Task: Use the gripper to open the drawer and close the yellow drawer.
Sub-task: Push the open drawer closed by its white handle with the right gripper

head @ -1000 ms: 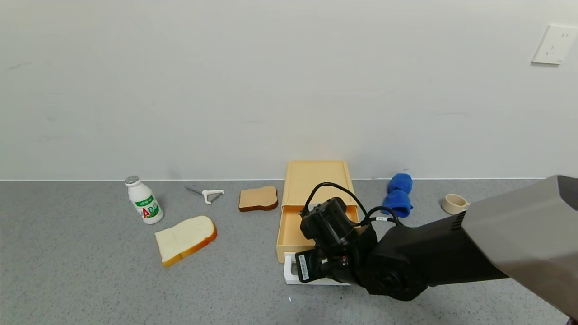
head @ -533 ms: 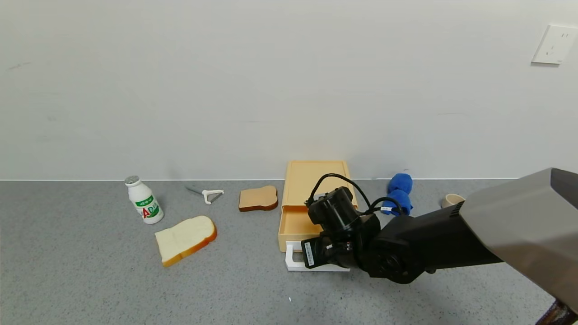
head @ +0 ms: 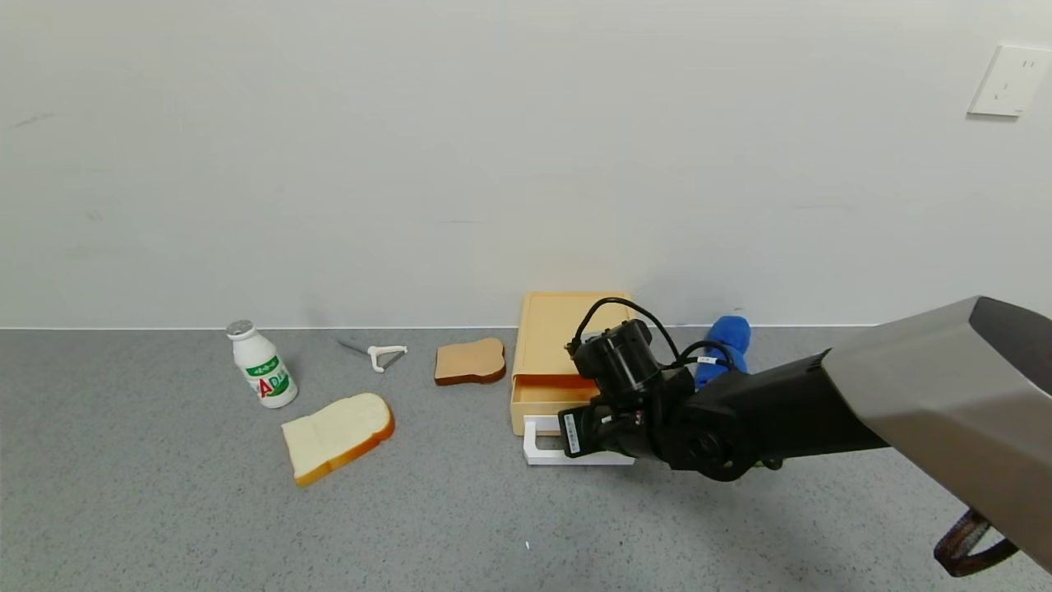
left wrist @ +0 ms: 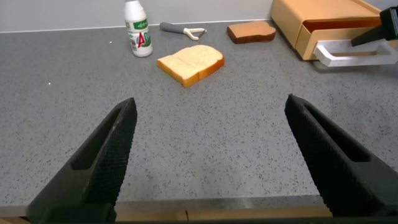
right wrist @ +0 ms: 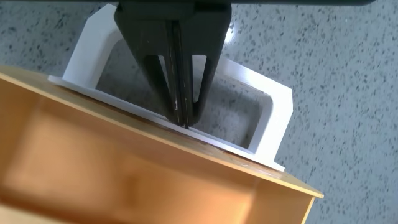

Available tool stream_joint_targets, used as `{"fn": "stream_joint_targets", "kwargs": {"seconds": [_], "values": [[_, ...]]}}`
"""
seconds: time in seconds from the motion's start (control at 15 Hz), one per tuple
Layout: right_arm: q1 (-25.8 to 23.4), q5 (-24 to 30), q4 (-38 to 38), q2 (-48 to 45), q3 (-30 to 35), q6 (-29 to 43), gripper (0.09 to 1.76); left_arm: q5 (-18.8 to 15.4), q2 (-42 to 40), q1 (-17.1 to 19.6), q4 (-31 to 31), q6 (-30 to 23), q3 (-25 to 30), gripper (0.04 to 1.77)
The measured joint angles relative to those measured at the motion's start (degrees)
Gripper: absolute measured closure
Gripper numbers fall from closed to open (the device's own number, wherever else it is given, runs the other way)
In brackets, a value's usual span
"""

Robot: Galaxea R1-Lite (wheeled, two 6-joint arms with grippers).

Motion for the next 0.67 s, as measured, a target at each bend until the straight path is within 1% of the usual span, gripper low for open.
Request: {"fn": "stream_joint_targets", "kwargs": {"seconds": [0.67], "values": [[-3.91, 0.39, 0.13, 5.0, -7.91, -1.73, 1.73, 0.02, 0.0, 0.0, 0.0, -0.02, 0.0, 0.09]]}}
